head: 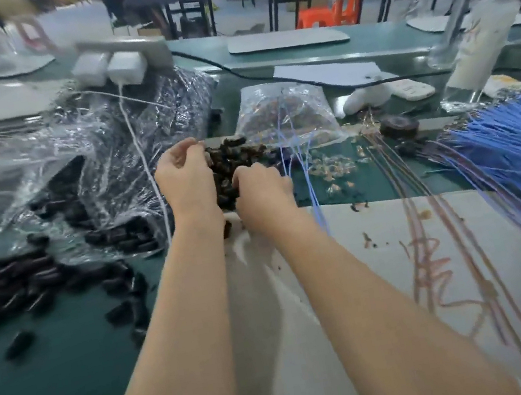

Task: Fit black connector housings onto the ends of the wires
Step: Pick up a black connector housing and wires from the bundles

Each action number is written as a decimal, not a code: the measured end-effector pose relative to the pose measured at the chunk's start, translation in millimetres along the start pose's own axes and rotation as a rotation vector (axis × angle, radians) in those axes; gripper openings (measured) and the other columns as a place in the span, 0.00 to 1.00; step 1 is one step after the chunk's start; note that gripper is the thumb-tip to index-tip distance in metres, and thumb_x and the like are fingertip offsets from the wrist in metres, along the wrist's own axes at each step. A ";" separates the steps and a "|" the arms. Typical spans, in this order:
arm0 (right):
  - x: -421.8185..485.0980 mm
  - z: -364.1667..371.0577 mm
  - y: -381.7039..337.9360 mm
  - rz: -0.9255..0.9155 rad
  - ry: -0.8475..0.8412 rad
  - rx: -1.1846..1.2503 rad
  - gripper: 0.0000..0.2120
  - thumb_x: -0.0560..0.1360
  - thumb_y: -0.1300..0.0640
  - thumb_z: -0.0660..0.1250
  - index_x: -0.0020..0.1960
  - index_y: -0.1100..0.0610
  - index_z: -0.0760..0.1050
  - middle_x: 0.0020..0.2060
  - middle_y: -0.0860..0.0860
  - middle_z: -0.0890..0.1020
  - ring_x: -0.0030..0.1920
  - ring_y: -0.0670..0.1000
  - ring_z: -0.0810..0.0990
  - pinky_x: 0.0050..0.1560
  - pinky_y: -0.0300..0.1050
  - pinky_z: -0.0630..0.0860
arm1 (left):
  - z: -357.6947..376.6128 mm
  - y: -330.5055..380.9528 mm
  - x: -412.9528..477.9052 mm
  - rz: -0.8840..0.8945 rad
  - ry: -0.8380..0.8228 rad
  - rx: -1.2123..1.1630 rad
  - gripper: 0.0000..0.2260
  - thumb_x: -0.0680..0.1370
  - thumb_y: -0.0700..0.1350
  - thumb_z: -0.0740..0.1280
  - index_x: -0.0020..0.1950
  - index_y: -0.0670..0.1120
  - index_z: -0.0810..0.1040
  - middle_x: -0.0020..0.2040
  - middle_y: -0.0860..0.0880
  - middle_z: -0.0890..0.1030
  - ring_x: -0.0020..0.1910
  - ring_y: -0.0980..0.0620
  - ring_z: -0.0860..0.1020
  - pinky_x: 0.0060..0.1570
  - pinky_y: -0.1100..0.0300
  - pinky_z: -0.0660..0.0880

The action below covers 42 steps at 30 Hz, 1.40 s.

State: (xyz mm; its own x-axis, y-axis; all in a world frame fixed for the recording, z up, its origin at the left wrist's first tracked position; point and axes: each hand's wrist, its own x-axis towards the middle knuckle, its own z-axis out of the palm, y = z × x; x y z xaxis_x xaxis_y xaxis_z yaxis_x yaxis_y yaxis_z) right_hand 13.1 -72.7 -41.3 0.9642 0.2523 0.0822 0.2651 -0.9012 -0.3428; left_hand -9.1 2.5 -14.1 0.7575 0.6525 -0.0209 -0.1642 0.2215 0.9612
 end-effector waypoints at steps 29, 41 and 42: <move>-20.9 -87.0 98.4 -0.003 0.269 0.433 0.03 0.76 0.55 0.64 0.46 0.54 0.75 0.40 0.48 0.80 0.42 0.47 0.79 0.44 0.39 0.73 | 59.2 -23.6 -45.8 0.025 -0.648 0.410 0.03 0.75 0.43 0.71 0.46 0.46 0.78 0.41 0.49 0.82 0.39 0.57 0.79 0.45 0.64 0.77; -39.8 -38.7 103.2 0.190 0.083 0.170 0.15 0.73 0.44 0.68 0.46 0.57 0.78 0.43 0.52 0.82 0.47 0.53 0.78 0.46 0.44 0.72 | 48.2 -37.5 -32.9 -0.157 -0.384 0.085 0.06 0.79 0.39 0.65 0.42 0.44 0.77 0.36 0.50 0.80 0.27 0.60 0.71 0.29 0.69 0.71; -38.6 -36.5 99.1 0.191 0.058 0.116 0.16 0.73 0.44 0.69 0.48 0.58 0.78 0.45 0.54 0.82 0.49 0.55 0.79 0.47 0.46 0.73 | 48.7 -38.5 -30.5 -0.244 -0.355 -0.004 0.06 0.79 0.38 0.64 0.42 0.44 0.77 0.36 0.49 0.80 0.27 0.59 0.70 0.28 0.69 0.70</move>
State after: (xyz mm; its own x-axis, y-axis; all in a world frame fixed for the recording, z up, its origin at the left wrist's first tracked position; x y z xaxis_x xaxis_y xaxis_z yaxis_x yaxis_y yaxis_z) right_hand 2.6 -184.6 -44.2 0.9967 0.0571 0.0579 0.0775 -0.8835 -0.4619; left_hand 4.9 -61.1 -37.2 0.9448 0.2907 -0.1512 0.0450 0.3419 0.9387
